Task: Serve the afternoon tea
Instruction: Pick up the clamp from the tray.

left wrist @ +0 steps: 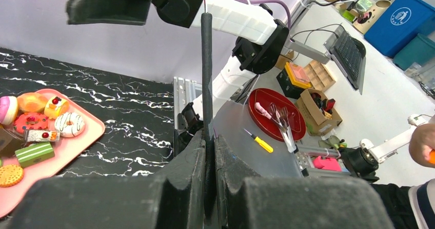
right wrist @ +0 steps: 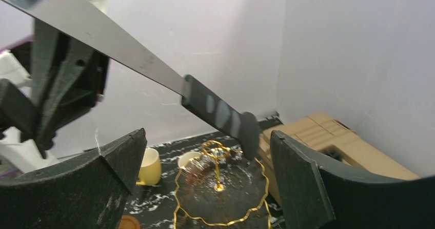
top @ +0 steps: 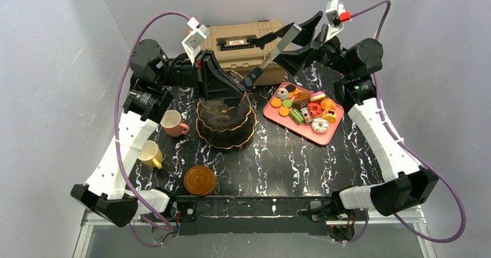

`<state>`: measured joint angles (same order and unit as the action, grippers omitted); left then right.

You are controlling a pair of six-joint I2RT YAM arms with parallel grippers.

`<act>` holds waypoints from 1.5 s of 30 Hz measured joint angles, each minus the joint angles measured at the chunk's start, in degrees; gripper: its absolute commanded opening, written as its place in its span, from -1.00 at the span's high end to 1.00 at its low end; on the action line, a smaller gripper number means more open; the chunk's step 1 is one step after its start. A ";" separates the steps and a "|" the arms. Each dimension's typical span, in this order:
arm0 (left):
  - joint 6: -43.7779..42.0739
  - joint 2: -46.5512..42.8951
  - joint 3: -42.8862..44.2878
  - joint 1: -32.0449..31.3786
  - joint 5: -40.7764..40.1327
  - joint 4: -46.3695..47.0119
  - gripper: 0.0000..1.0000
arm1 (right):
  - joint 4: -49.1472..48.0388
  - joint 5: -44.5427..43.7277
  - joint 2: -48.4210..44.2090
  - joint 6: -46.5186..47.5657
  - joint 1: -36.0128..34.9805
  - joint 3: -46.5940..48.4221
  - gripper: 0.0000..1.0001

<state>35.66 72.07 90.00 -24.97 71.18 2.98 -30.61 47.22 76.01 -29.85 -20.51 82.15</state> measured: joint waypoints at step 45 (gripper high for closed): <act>0.31 -0.66 0.00 -0.02 2.99 -0.22 1.00 | -9.18 9.99 2.40 -8.22 -10.03 -0.35 -0.97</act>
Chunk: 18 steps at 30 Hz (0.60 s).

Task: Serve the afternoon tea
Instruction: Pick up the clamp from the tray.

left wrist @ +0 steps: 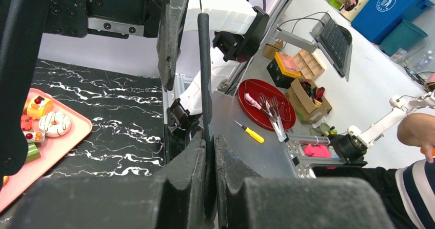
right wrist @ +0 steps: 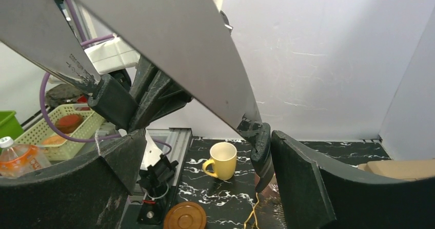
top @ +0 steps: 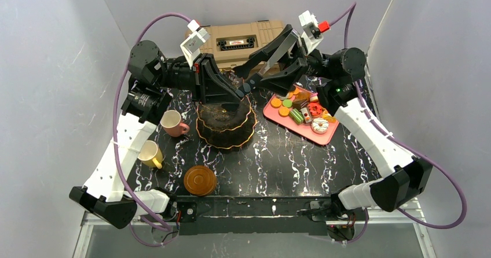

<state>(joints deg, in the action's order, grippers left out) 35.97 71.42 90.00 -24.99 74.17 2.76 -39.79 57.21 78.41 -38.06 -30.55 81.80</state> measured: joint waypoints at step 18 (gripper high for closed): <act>-1.95 -0.57 -0.02 0.13 0.31 0.11 1.00 | -2.23 0.79 -0.83 -3.98 -2.49 -1.01 -0.97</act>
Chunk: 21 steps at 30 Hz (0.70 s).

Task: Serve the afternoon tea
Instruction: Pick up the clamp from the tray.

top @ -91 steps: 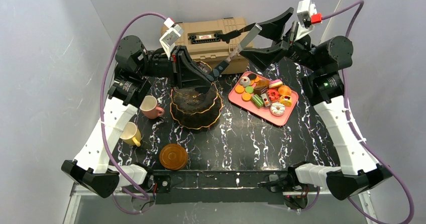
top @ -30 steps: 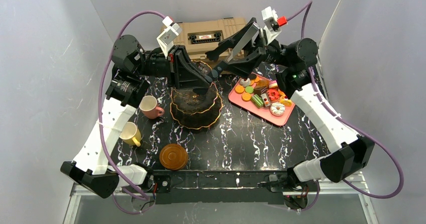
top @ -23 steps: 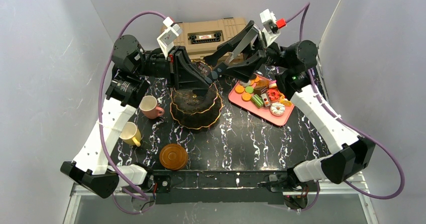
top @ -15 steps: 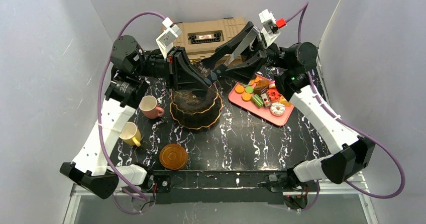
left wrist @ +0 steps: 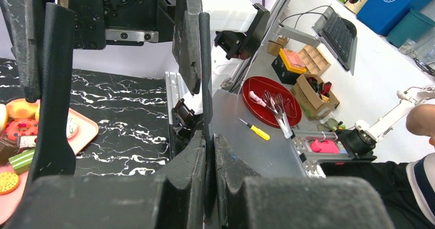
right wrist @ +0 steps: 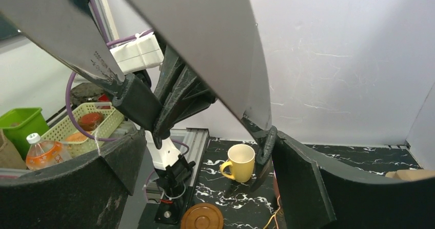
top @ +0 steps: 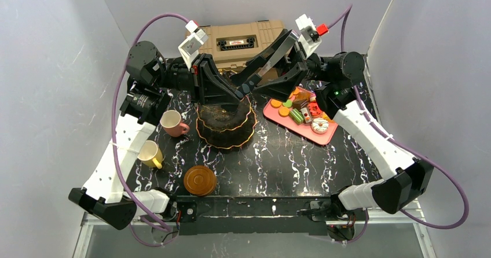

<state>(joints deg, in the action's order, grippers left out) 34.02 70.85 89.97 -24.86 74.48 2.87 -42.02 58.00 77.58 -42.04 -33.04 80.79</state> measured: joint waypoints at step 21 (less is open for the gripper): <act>-13.73 0.20 -1.57 0.57 -3.76 -3.58 1.00 | -2.12 -3.17 -0.22 -3.52 -0.11 -1.64 -0.97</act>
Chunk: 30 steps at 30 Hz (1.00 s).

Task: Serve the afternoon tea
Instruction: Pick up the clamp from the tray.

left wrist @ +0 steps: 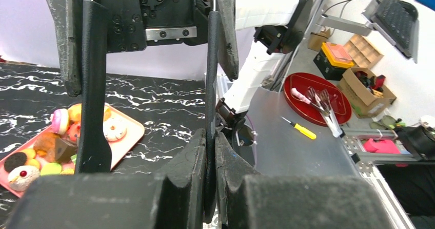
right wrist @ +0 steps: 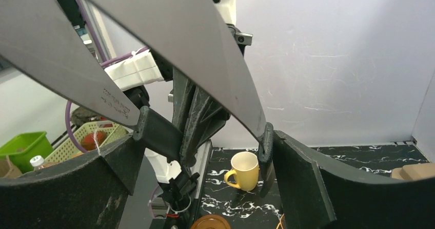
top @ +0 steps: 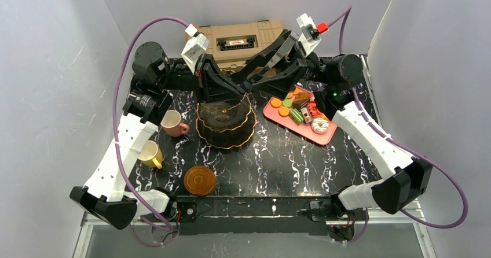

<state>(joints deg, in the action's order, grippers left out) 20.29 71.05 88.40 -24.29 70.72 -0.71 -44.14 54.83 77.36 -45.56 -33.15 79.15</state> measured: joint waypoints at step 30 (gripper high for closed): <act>-14.56 -0.68 -1.68 0.59 -5.35 -9.90 1.00 | 20.94 -5.40 0.90 12.63 -2.34 4.13 -0.67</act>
<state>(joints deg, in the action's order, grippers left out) 5.74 70.37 86.72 -23.70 65.36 -10.61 -23.20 49.43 78.26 -32.93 -35.48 83.29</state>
